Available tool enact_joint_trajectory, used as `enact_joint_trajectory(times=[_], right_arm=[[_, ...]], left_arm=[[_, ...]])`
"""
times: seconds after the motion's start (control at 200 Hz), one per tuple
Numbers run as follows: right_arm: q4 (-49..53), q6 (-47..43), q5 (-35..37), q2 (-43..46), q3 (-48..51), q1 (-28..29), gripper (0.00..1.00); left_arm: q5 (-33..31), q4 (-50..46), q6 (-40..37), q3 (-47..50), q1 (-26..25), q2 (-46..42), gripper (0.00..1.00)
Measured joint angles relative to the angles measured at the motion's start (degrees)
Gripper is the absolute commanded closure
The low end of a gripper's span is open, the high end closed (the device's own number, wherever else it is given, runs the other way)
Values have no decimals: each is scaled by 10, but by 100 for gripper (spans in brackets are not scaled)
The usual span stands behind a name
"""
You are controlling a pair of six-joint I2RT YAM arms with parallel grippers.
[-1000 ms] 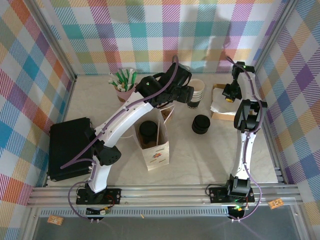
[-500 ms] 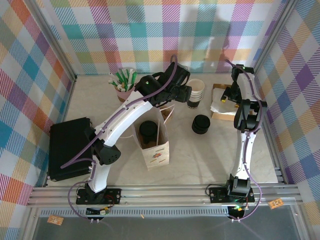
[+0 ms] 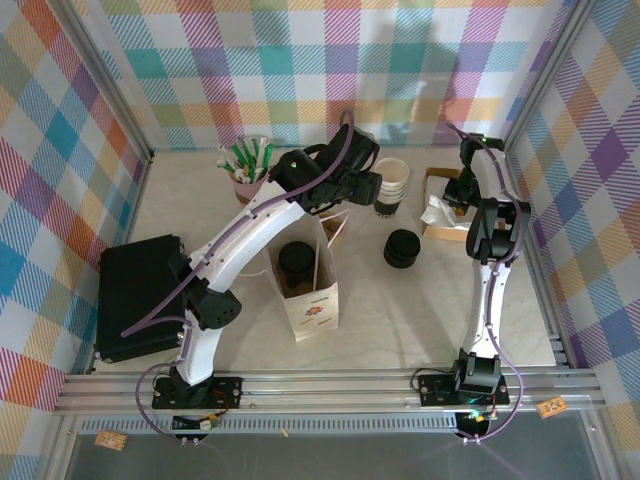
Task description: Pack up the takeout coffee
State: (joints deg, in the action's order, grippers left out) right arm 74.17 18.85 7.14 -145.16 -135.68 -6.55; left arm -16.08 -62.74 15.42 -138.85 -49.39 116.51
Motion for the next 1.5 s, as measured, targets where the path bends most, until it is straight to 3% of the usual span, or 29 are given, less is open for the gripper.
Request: enact_joint_trajectory(times=[0.25, 0.325, 0.595, 0.81, 0.84, 0.915, 1.06, 1.09, 1.125, 1.15, 1.2, 1.42, 1.5], right_arm=[[-9, 1, 15, 15, -2, 0, 100], [-13, 1, 19, 27, -2, 0, 93], [-24, -1, 20, 66, 2, 0, 93], [-25, -1, 5, 66, 3, 0, 83], [-25, -1, 3, 66, 3, 0, 84], [-25, 2, -4, 66, 3, 0, 100], [-25, 1, -17, 66, 3, -2, 100], [-26, 1, -18, 66, 3, -2, 87], [-26, 1, -18, 66, 3, -2, 58], [-26, 0, -19, 66, 3, -2, 45], [-26, 1, -18, 66, 3, -2, 34], [-13, -3, -18, 21, -28, -2, 33], [-12, -3, -18, 6, -15, -3, 50]], left_arm=[[1, -1, 0, 5, 0, -9, 34], [1, -2, 0, 11, 0, -16, 34], [1, -2, 3, 28, 0, -31, 34], [1, -2, 7, 30, 0, -31, 34], [1, -2, 9, 30, 0, -31, 34], [1, -1, 13, 33, 0, -32, 34], [1, -2, 17, 35, 0, -32, 34], [1, -2, 18, 35, 0, -33, 34], [1, -2, 18, 35, 0, -33, 34], [1, -2, 19, 35, 0, -33, 34], [1, -2, 20, 36, 0, -33, 34], [1, -1, 24, 36, 0, -34, 34], [1, -2, 27, 36, 0, -34, 34]])
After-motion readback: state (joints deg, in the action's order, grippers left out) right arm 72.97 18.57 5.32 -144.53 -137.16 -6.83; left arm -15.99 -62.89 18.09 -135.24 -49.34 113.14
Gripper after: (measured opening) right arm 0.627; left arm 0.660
